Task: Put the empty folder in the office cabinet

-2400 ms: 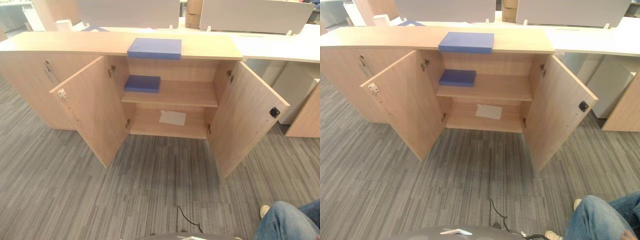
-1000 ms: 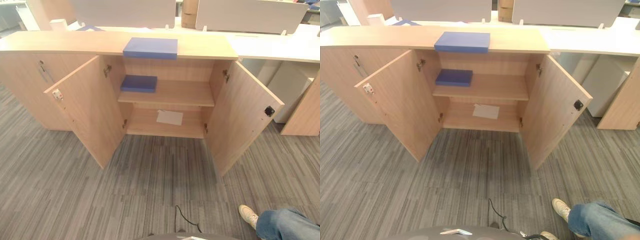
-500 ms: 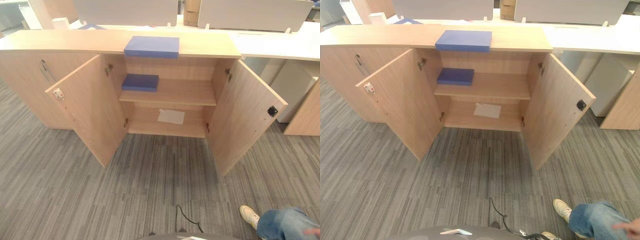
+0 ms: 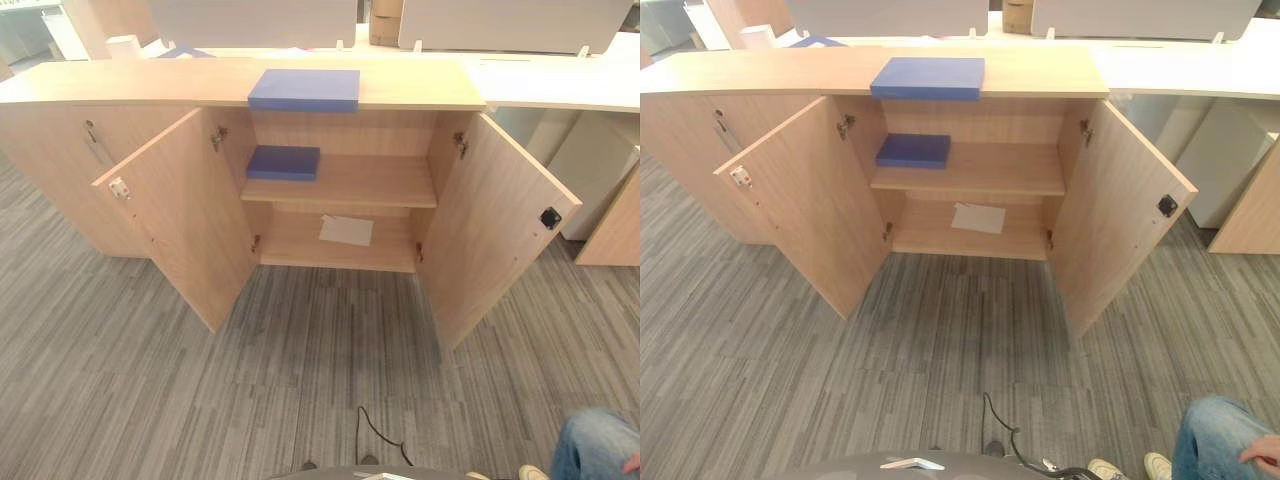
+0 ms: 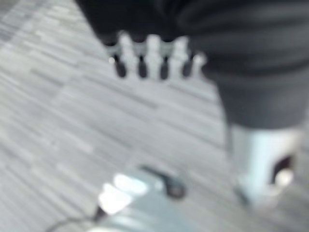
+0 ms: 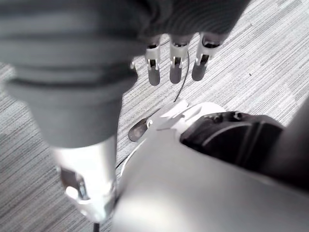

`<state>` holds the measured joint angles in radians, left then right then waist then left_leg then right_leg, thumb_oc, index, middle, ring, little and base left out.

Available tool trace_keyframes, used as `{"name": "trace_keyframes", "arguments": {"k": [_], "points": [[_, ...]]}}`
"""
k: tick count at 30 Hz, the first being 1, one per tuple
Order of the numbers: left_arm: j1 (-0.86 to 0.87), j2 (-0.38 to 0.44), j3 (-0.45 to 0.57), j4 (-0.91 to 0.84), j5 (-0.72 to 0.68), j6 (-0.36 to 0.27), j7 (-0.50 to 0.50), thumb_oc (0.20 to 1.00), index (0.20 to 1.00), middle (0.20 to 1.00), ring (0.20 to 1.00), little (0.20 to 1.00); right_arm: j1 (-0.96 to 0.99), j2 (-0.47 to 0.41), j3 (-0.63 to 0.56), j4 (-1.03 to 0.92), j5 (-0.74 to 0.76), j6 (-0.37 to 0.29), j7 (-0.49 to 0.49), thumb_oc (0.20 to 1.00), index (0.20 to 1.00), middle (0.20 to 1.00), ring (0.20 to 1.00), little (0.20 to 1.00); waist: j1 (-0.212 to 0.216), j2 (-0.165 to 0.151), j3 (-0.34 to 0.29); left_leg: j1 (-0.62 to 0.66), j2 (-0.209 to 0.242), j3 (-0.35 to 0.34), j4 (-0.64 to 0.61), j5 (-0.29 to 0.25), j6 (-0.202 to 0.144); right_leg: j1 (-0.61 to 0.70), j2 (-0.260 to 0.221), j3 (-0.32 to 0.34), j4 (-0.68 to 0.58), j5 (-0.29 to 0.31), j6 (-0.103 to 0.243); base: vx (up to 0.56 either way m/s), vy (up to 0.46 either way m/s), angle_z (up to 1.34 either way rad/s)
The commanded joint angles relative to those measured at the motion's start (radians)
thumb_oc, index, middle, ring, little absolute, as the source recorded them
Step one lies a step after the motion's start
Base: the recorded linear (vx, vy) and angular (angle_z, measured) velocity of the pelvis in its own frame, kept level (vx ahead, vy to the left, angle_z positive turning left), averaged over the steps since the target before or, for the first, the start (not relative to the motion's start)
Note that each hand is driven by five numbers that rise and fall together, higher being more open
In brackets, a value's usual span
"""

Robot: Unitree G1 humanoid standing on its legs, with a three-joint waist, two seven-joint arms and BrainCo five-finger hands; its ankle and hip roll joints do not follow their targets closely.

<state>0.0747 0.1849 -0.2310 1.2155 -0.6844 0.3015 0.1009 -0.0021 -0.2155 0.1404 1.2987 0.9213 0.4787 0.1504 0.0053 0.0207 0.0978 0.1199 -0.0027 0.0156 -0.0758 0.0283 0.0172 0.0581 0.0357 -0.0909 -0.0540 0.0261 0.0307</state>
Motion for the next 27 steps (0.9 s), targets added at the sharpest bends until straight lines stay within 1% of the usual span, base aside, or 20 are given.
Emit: {"name": "trace_keyframes", "arguments": {"k": [1,2,4,5,7,8,10,11,13,15,17,18,20,21,22,23,24,25,26,27], "points": [[-0.036,0.016,0.028,0.06,0.002,-0.001,0.024,1.0,1.0,1.0,1.0,1.0,-0.018,-0.002,0.024,0.029,-0.034,0.034,0.006,1.0,1.0,1.0,1.0,1.0,-0.02,-0.044,0.017,-0.03,-0.03,0.027,0.025,-0.071,0.005,0.057,-0.028,-0.051,-0.005,-0.056,0.014,0.08,-0.015,0.0],[-0.04,0.012,0.033,0.056,0.002,-0.003,0.02,1.0,1.0,1.0,1.0,1.0,-0.025,-0.009,0.023,0.029,-0.039,0.036,0.004,1.0,1.0,1.0,1.0,1.0,-0.02,-0.048,0.037,-0.063,-0.028,0.037,0.105,-0.095,0.008,0.042,-0.04,-0.053,0.033,-0.065,0.005,0.1,-0.015,0.0],[-0.043,0.008,0.037,0.056,0.005,-0.002,0.018,1.0,1.0,1.0,1.0,1.0,-0.031,-0.015,0.021,0.028,-0.041,0.038,0.001,1.0,1.0,1.0,1.0,1.0,-0.019,-0.055,0.052,-0.103,-0.029,0.042,0.183,-0.112,0.008,0.035,-0.051,-0.05,0.057,-0.069,-0.002,0.09,-0.011,0.01],[-0.045,0.004,0.046,0.057,0.014,-0.001,0.013,1.0,1.0,1.0,1.0,1.0,-0.036,-0.021,0.016,0.026,-0.052,0.041,0.001,1.0,1.0,1.0,1.0,1.0,-0.017,-0.059,0.069,-0.152,-0.028,0.045,0.282,-0.101,0.004,0.032,-0.057,-0.044,0.073,-0.074,-0.009,0.07,-0.008,0.04],[-0.049,0.0,0.054,0.058,0.029,0.006,0.004,1.0,1.0,1.0,1.0,1.0,-0.041,-0.029,0.012,0.025,-0.063,0.043,0.003,1.0,1.0,1.0,1.0,1.0,-0.015,-0.061,0.088,-0.223,-0.018,0.053,0.405,-0.071,-0.003,0.027,-0.06,-0.039,0.093,-0.082,-0.021,0.09,-0.005,0.11],[-0.048,-0.002,0.058,0.054,0.038,0.013,0.003,1.0,1.0,1.0,1.0,1.0,-0.041,-0.034,0.009,0.025,-0.063,0.041,0.003,1.0,1.0,1.0,1.0,1.0,-0.015,-0.057,0.095,-0.244,-0.008,0.062,0.421,-0.05,-0.01,0.028,-0.057,-0.038,0.099,-0.085,-0.023,0.17,0.034,0.01],[-0.04,-0.007,0.055,0.054,0.048,0.023,-0.005,1.0,1.0,1.0,1.0,1.0,-0.041,-0.04,0.001,0.023,-0.065,0.042,0.006,1.0,1.0,1.0,1.0,1.0,-0.016,-0.043,0.105,-0.255,0.005,0.099,0.353,-0.014,-0.024,0.037,-0.05,-0.038,0.114,-0.098,-0.018,0.24,0.083,-0.11],[-0.037,-0.008,0.054,0.055,0.053,0.024,-0.007,1.0,1.0,1.0,1.0,1.0,-0.041,-0.041,-0.001,0.021,-0.068,0.044,0.007,1.0,1.0,1.0,1.0,1.0,-0.016,-0.039,0.106,-0.257,0.006,0.103,0.333,-0.005,-0.027,0.041,-0.047,-0.037,0.115,-0.101,-0.017,0.29,0.108,0.06],[-0.027,-0.007,0.046,0.064,0.052,0.019,-0.017,1.0,1.0,1.0,1.0,1.0,-0.037,-0.042,-0.007,0.018,-0.082,0.047,0.012,1.0,1.0,1.0,1.0,1.0,-0.005,-0.02,0.113,-0.292,0.003,0.108,0.23,0.073,-0.051,0.072,-0.027,-0.024,0.114,-0.114,-0.015,0.32,0.103,0.16],[-0.013,-0.004,0.045,0.069,0.053,0.009,-0.021,1.0,1.0,1.0,1.0,1.0,-0.027,-0.045,-0.009,0.024,-0.088,0.047,0.025,1.0,1.0,1.0,1.0,1.0,0.018,-0.01,0.115,-0.345,0.002,0.106,0.13,0.122,-0.065,0.122,-0.015,-0.008,0.104,-0.131,-0.014,0.39,0.089,0.2],[-0.004,-0.003,0.039,0.075,0.056,0.007,-0.018,1.0,1.0,1.0,1.0,1.0,-0.018,-0.048,-0.014,0.037,-0.093,0.045,0.049,1.0,1.0,1.0,1.0,1.0,0.042,-0.006,0.108,-0.382,-0.001,0.11,0.038,0.128,-0.069,0.178,-0.016,0.005,0.096,-0.157,-0.007,0.37,0.09,0.26],[-0.004,-0.003,0.039,0.075,0.056,0.007,-0.018,1.0,1.0,1.0,1.0,1.0,-0.018,-0.048,-0.014,0.037,-0.093,0.045,0.049,1.0,1.0,1.0,1.0,1.0,0.042,-0.006,0.108,-0.382,-0.001,0.11,0.038,0.128,-0.069,0.178,-0.016,0.005,0.096,-0.157,-0.007,0.36,0.125,-0.3],[0.002,-0.004,0.04,0.078,0.067,0.01,-0.015,1.0,1.0,1.0,1.0,1.0,-0.019,-0.048,-0.019,0.053,-0.081,0.04,0.055,1.0,1.0,1.0,1.0,1.0,0.056,-0.005,0.101,-0.392,0.001,0.125,0.022,0.121,-0.067,0.208,-0.027,0.007,0.101,-0.18,0.0,0.24,0.101,-0.57],[0.003,-0.003,0.044,0.076,0.075,0.016,-0.014,1.0,1.0,1.0,1.0,1.0,-0.024,-0.047,-0.024,0.06,-0.082,0.04,0.055,1.0,1.0,1.0,1.0,1.0,0.057,-0.004,0.091,-0.385,-0.002,0.15,0.017,0.107,-0.055,0.222,-0.035,0.01,0.103,-0.194,0.009,0.22,0.128,-0.44],[0.005,-0.003,0.053,0.078,0.087,0.027,-0.004,1.0,1.0,1.0,1.0,1.0,-0.033,-0.038,-0.021,0.074,-0.061,0.03,0.046,1.0,1.0,1.0,1.0,1.0,0.068,-0.005,0.065,-0.373,-0.02,0.178,0.007,0.083,-0.028,0.259,-0.051,0.02,0.1,-0.212,0.026,0.35,0.195,-0.62],[0.002,-0.001,0.057,0.086,0.103,0.036,0.003,1.0,1.0,1.0,1.0,1.0,-0.036,-0.031,-0.019,0.079,-0.03,0.024,0.034,1.0,1.0,1.0,1.0,1.0,0.072,-0.009,0.05,-0.357,-0.032,0.185,0.0,0.064,-0.008,0.278,-0.064,0.018,0.108,-0.223,0.037,0.45,0.275,-0.57],[-0.007,0.011,0.051,0.092,0.136,0.042,0.001,1.0,1.0,1.0,1.0,1.0,-0.041,-0.019,-0.03,0.076,-0.011,0.028,0.037,1.0,1.0,1.0,1.0,1.0,0.068,-0.012,0.033,-0.314,-0.06,0.167,0.0,0.055,0.024,0.253,-0.122,-0.021,0.243,-0.175,0.076,0.41,0.379,-0.99],[-0.025,0.027,0.025,0.088,0.167,0.051,-0.008,1.0,1.0,1.0,1.0,1.0,-0.037,-0.011,-0.038,0.066,-0.015,0.017,0.052,1.0,1.0,1.0,1.0,1.0,0.063,0.012,0.032,-0.275,-0.076,0.155,0.003,0.048,0.047,0.162,-0.209,-0.087,0.441,-0.054,0.084,0.33,0.377,-1.05],[-0.031,0.031,0.018,0.091,0.181,0.048,-0.015,1.0,1.0,1.0,1.0,1.0,-0.036,-0.009,-0.039,0.062,-0.008,0.01,0.053,1.0,1.0,1.0,1.0,1.0,0.061,0.019,0.035,-0.264,-0.081,0.151,0.005,0.045,0.052,0.141,-0.231,-0.1,0.486,-0.03,0.082,0.35,0.432,-1.06],[-0.049,0.045,0.012,0.1,0.172,0.042,-0.02,1.0,1.0,1.0,1.0,1.0,-0.036,-0.003,-0.047,0.055,0.021,-0.009,0.04,1.0,1.0,1.0,1.0,1.0,0.05,0.024,0.048,-0.209,-0.111,0.126,0.001,0.031,0.06,0.078,-0.298,-0.116,0.631,0.007,0.092,0.25,0.275,-0.42]]}}
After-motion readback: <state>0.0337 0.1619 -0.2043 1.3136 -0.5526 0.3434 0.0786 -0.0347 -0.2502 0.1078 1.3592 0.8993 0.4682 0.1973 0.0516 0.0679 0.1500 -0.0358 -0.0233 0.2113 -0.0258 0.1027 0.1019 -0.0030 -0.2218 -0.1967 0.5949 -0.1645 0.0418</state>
